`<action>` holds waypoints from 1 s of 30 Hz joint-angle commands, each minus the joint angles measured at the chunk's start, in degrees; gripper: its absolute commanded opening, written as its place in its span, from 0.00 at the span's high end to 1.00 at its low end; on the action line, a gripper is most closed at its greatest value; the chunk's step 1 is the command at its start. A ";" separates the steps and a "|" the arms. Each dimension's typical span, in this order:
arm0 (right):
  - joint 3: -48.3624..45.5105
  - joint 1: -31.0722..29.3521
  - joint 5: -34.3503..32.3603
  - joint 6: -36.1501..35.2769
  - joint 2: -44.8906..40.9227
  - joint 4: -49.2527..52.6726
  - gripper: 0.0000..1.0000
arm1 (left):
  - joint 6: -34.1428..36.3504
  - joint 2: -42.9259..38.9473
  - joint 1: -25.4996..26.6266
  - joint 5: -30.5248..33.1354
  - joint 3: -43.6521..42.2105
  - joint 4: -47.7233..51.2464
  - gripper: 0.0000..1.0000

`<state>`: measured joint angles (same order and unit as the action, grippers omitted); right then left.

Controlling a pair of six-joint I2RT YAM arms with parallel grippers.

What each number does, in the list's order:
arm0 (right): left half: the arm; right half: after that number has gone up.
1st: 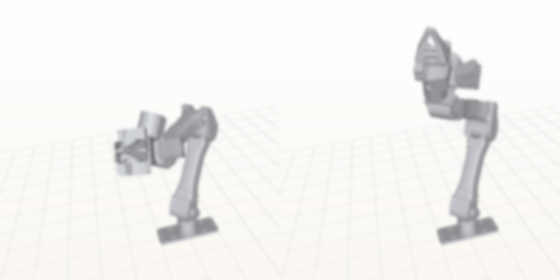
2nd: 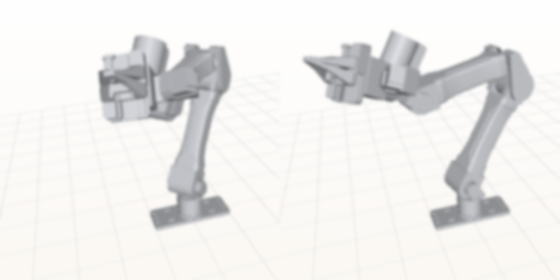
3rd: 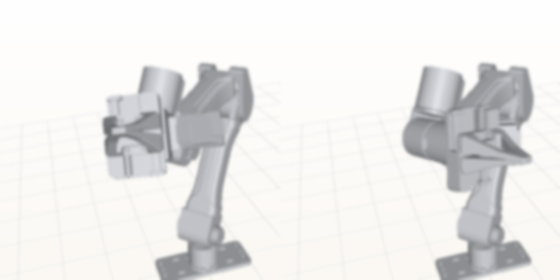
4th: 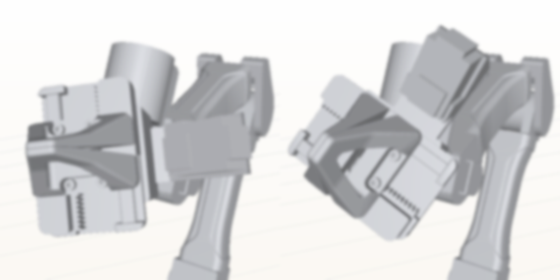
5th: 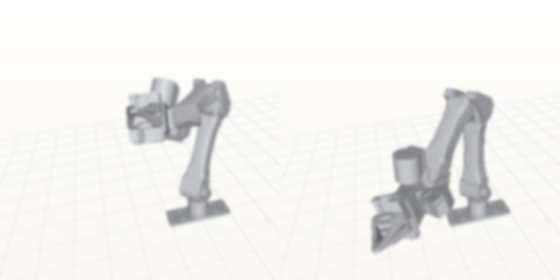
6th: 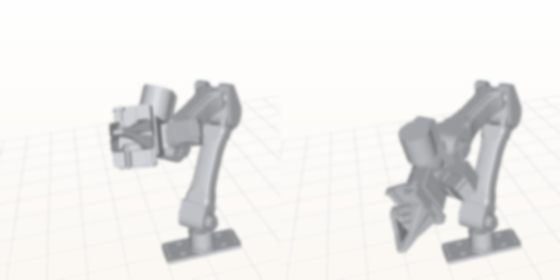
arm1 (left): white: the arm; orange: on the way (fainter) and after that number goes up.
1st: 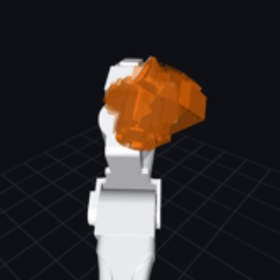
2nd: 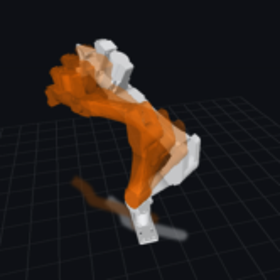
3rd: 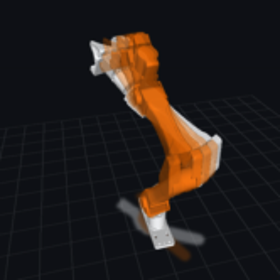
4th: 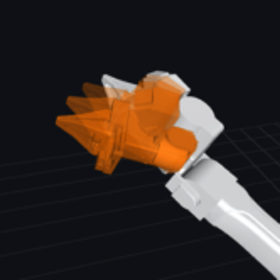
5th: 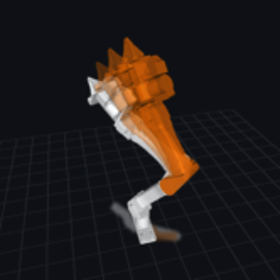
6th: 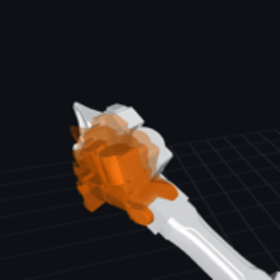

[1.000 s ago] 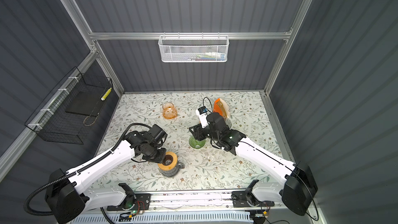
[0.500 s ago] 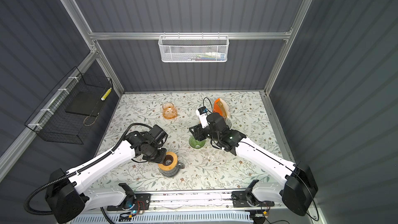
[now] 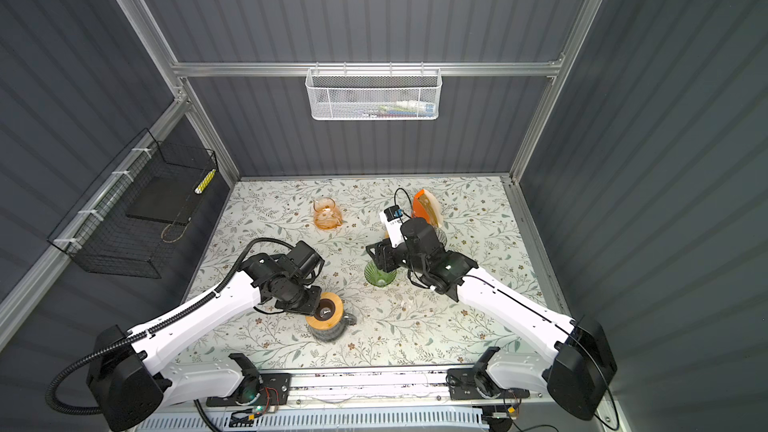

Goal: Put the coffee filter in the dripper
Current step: 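Lower the wooden ring onto the grey glass pitcher's mouth with the left gripper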

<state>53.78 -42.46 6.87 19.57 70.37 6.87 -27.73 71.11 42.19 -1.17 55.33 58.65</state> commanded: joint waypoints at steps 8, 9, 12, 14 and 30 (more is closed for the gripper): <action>-0.98 0.27 -0.81 0.82 -1.98 -0.39 0.43 | -0.94 -1.50 0.61 1.56 3.09 2.73 0.64; -1.04 0.27 -0.81 0.90 -1.99 -0.39 0.43 | -0.93 -1.50 0.68 1.73 3.29 2.99 0.64; -1.13 0.27 -0.81 0.99 -2.09 -0.41 0.43 | -0.77 -1.50 0.69 2.27 3.82 3.66 0.64; -1.31 0.27 -0.82 1.02 -2.23 -0.44 0.43 | -0.79 -1.42 0.70 2.40 3.82 3.88 0.64; -2.76 0.27 -2.28 1.49 -4.07 -0.21 0.43 | -0.15 -1.15 0.87 5.50 6.12 6.36 0.64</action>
<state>52.05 -42.41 5.78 20.58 67.24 6.92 -27.92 70.61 42.78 2.79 59.57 62.43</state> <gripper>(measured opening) 0.569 0.362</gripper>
